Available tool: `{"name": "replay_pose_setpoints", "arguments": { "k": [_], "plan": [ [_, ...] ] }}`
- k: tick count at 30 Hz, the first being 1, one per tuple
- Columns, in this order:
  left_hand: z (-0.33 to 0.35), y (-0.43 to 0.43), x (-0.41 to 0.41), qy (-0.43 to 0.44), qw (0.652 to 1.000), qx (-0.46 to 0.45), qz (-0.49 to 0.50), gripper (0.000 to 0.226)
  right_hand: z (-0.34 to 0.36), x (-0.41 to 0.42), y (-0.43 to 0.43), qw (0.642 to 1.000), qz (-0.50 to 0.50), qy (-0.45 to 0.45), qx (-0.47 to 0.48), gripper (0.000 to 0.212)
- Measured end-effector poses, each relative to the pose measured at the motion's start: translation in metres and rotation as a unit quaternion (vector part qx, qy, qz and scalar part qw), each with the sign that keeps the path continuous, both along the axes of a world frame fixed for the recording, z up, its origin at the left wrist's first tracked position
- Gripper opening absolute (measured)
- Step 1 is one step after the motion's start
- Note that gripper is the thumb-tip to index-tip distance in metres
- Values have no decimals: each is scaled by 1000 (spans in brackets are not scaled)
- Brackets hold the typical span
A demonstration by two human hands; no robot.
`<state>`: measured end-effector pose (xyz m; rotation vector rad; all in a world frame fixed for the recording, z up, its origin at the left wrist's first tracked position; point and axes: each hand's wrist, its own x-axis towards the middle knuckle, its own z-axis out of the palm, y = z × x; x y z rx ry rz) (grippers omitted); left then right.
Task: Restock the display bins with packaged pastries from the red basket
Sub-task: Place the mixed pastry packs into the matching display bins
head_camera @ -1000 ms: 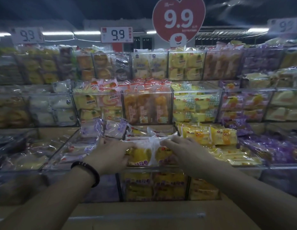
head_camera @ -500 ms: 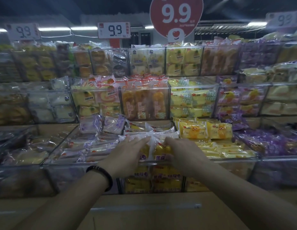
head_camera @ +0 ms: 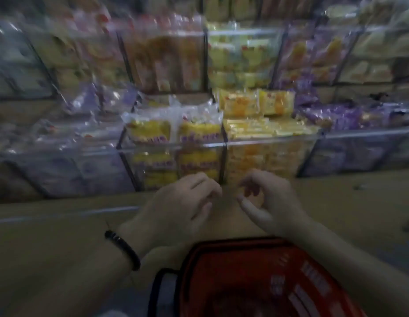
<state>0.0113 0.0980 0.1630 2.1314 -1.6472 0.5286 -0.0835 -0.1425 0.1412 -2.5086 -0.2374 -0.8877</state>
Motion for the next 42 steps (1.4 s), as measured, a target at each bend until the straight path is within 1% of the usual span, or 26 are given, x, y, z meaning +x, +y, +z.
{"name": "replay_pose_setpoints", "arguments": {
  "k": [1, 3, 4, 6, 9, 11, 12, 13, 15, 16, 17, 20, 22, 23, 25, 27, 28, 29, 30, 32, 34, 35, 37, 38, 40, 42],
  "plan": [
    [-20, -7, -5, 64, 994, 85, -3, 23, -20, -9, -4, 994, 18, 90, 63, 13],
    [-62, -23, -11, 157, 949, 271, 19, 25, -61, -19, -13, 946, 19, 270, 181, 18],
    [-82, -31, -14, 189, 917, 349, 28, 28, -85, -22, -17, 923, 3, 333, 190, 17],
    [-114, -46, -19, 242, 859, 451, 30, 38, -137, -26, -28, 890, -55, 417, 175, 14],
    [-147, -60, -16, 278, 796, 536, 43, 48, -207, -30, -42, 836, -116, 493, 212, 14],
    [-164, -65, -8, 295, 766, 569, 60, 51, -247, -31, -49, 789, -123, 553, 239, 10],
    [-172, -67, -4, 301, 757, 576, 68, 51, -264, -31, -51, 772, -120, 575, 241, 14],
    [-179, -69, 1, 303, 751, 582, 76, 51, -282, -32, -49, 752, -125, 596, 253, 25],
    [-190, -74, 8, 306, 736, 596, 96, 53, -328, -35, -52, 702, -173, 597, 347, 47],
    [-194, -76, 9, 314, 729, 600, 101, 54, -347, -36, -52, 674, -194, 589, 402, 52],
    [-197, -78, 9, 322, 726, 599, 101, 54, -362, -36, -50, 645, -211, 579, 453, 51],
    [-201, -86, 10, 332, 732, 589, 85, 53, -385, -27, -41, 627, -223, 557, 497, 11],
    [-202, -91, 11, 329, 732, 591, 77, 54, -410, -22, -41, 604, -236, 554, 523, 8],
    [-203, -93, 11, 328, 735, 589, 73, 54, -423, -19, -42, 598, -246, 551, 527, 17],
    [-204, -97, 13, 329, 740, 582, 70, 55, -501, -19, -60, 586, -249, 520, 569, 45],
    [-204, -100, 16, 327, 743, 579, 70, 55, -543, -22, -64, 558, -238, 505, 614, 48],
    [-204, -101, 17, 327, 742, 580, 72, 55, -530, -23, -58, 552, -237, 506, 619, 45],
    [-204, -102, 16, 327, 740, 583, 74, 56, -491, -21, -43, 553, -251, 492, 624, 39],
    [-204, -103, 16, 325, 738, 586, 74, 56, -472, -20, -38, 558, -265, 477, 626, 33],
    [-205, -104, 15, 320, 735, 594, 72, 56, -449, -16, -29, 556, -269, 462, 637, 24],
    [-205, -104, 14, 317, 735, 596, 66, 57, -451, -8, -29, 565, -285, 449, 632, 20],
    [-205, -104, 13, 312, 740, 593, 61, 57, -451, -6, -28, 559, -278, 446, 641, 21],
    [-205, -104, 14, 306, 750, 583, 56, 56, -452, -4, -28, 548, -278, 479, 627, 24],
    [-206, -104, 14, 305, 752, 581, 56, 56, -453, -6, -27, 535, -288, 488, 626, 22],
    [-208, -103, 14, 302, 752, 583, 58, 56, -448, -7, -26, 515, -298, 499, 630, 15],
    [-211, -103, 12, 300, 746, 592, 56, 55, -449, -5, -28, 511, -302, 503, 628, 18]
  ]
}}
